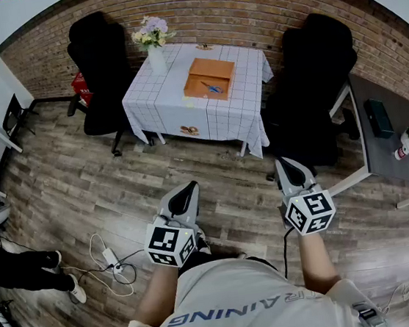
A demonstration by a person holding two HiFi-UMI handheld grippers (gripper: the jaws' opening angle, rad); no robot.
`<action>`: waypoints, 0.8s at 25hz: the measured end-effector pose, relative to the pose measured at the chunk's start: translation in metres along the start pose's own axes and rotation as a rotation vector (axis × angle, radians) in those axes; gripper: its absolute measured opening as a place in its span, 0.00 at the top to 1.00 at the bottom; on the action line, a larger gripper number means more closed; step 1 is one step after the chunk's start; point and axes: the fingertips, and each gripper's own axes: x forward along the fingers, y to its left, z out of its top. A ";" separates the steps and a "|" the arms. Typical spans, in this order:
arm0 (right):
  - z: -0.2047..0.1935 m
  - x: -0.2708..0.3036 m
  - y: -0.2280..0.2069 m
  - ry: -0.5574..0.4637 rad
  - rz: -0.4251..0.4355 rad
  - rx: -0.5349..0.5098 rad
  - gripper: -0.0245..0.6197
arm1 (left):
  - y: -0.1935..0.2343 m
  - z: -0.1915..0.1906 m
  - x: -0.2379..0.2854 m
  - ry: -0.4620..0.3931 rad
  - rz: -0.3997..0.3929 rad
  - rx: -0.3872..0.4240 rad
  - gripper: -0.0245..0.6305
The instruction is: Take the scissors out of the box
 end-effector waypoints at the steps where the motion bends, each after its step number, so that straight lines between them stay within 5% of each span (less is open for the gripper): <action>1: -0.002 0.000 0.000 0.001 0.001 0.002 0.94 | 0.001 -0.001 0.000 0.002 0.003 -0.001 0.96; 20: -0.024 0.004 0.001 0.015 0.018 0.052 0.94 | 0.007 -0.016 0.007 0.050 0.014 -0.022 0.96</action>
